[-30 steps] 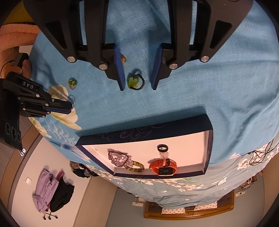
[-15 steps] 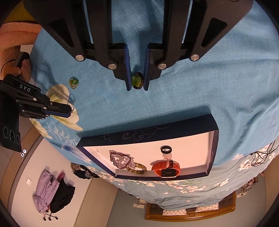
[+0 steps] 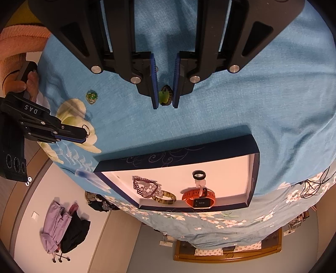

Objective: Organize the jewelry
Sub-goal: 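Lift the silver ring and green-bead hair tie off the bed with both tools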

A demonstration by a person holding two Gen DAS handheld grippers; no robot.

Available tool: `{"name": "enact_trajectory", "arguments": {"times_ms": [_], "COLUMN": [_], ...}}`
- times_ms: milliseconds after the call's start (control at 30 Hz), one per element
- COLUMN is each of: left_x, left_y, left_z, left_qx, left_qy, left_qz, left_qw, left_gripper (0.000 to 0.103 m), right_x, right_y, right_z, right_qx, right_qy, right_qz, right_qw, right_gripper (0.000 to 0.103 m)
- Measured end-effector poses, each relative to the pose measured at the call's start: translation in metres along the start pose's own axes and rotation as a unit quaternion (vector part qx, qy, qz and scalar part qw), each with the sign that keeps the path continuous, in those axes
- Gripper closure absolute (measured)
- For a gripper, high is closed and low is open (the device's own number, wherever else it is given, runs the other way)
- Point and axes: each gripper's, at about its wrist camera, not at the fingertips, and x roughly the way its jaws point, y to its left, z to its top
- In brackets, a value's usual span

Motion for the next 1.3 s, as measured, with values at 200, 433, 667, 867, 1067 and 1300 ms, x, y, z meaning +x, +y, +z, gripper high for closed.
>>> {"name": "enact_trajectory", "arguments": {"times_ms": [200,433,667,867,1067,1300], "left_x": [-0.009,-0.016,-0.021,-0.024,-0.025,-0.026], "left_y": [-0.002,-0.004,-0.004,-0.005,-0.005,-0.006], "left_z": [0.005,0.007,0.008,0.009,0.010,0.011], "left_qx": [0.001,0.001,0.000,0.000,0.002,0.001], "left_qy": [-0.013,-0.024,-0.030,-0.037,-0.039,-0.040], "left_qz": [-0.002,-0.005,-0.006,-0.008,-0.009,-0.011], "left_qw": [0.9999,0.9997,0.9995,0.9993,0.9992,0.9991], "left_gripper": [0.090,0.090,0.090,0.090,0.090,0.090], "right_x": [-0.004,-0.006,-0.008,-0.008,-0.008,-0.009], "right_y": [0.000,0.001,0.001,0.001,0.001,0.001], "right_z": [0.004,0.008,0.011,0.013,0.014,0.017], "right_qx": [0.003,0.003,0.005,0.007,0.007,0.008], "right_qy": [-0.011,-0.021,-0.028,-0.032,-0.034,-0.038], "right_qz": [0.001,0.003,0.004,0.005,0.006,0.005], "right_qw": [1.000,1.000,1.000,0.999,0.999,0.999], "right_gripper": [0.100,0.100,0.100,0.100,0.100,0.100]}}
